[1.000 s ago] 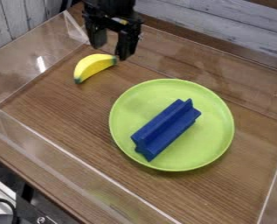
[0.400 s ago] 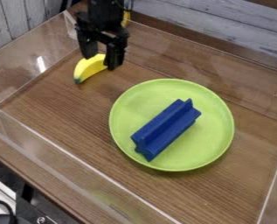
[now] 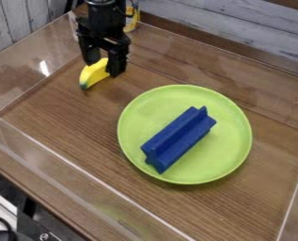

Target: Put the banana in the green plate

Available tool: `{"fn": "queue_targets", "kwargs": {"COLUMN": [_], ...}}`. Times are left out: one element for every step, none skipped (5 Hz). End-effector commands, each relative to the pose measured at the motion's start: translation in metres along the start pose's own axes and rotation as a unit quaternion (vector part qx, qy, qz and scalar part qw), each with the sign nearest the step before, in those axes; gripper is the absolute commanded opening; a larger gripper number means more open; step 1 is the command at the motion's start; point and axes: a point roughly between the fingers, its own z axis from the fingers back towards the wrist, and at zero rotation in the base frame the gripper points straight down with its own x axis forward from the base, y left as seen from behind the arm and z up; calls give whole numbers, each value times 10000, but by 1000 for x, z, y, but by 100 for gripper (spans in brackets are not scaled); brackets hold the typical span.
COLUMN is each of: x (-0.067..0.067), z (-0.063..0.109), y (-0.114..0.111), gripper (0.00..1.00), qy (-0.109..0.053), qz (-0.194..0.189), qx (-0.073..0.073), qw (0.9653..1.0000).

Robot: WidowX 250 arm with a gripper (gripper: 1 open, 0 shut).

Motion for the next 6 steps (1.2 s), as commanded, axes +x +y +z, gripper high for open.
{"fn": "queue_targets", "kwargs": {"x": [10,14,17,20,22,24], "z": [9,4,0,-4,-9,-15], "y": [13,18,23,26,28,30], "gripper": [100,100,100,100,100,100], "qy": [-258,-263,-275,-291,-290,-276], "qz": [9,-1,2,14,21,36], "qx": [131,110,83,47,-2,-54], "qw": [9996,9996,9996,9996,9996,9996]}}
